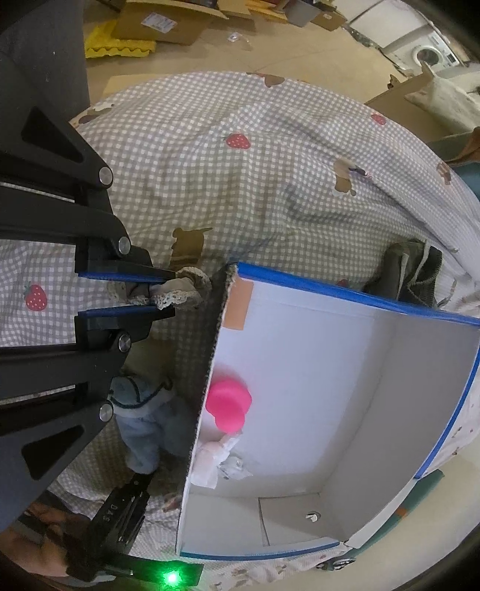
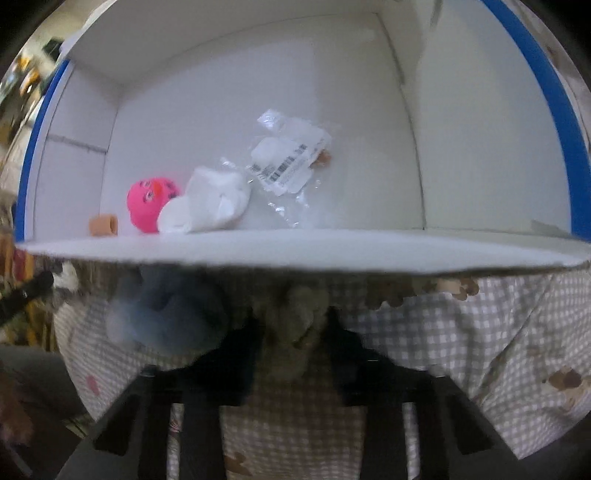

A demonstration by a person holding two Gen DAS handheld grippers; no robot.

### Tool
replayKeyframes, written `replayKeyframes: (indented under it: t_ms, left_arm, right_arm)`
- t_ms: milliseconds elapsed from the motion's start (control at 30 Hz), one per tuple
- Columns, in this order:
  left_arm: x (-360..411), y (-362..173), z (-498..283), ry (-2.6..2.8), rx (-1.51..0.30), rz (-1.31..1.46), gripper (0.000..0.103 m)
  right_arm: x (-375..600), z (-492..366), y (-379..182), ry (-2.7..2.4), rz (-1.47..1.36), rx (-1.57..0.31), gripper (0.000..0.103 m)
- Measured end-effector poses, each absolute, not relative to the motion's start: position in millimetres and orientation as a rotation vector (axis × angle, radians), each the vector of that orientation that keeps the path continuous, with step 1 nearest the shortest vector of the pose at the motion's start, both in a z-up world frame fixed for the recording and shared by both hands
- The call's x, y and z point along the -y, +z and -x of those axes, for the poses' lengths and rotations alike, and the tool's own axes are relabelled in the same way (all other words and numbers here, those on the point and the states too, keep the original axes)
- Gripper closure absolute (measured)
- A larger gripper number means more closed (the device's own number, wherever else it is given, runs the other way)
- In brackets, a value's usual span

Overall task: Organize soft objects
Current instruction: 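Grasp the lace scrunchie with the left tool while the right tool grasps the cream crumpled cloth, then carry the lace scrunchie into the box and open the left tool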

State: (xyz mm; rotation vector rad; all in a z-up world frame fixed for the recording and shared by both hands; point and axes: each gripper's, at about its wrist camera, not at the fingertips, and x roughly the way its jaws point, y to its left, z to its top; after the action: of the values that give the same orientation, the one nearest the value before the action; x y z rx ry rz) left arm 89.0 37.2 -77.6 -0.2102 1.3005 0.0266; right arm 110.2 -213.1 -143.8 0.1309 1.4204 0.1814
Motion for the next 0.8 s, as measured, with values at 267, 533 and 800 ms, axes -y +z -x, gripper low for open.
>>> replayKeyframes:
  t_ms: [267, 533, 800]
  left_arm:
    - [-46, -68, -80, 0.045, -1.268, 0.232, 0.093]
    - [-46, -57, -68, 0.073, -1.233, 0.21, 0.093]
    - [-32, -12, -57, 0.028, -1.136, 0.249, 0.093]
  right_arm:
    - [198, -93, -121, 0.219, -0.075, -1.319, 0.082]
    - [212, -74, -87, 0.285, -0.146, -1.234, 0.082]
    - [226, -69, -39, 0.375, -0.229, -1.149, 0.082]
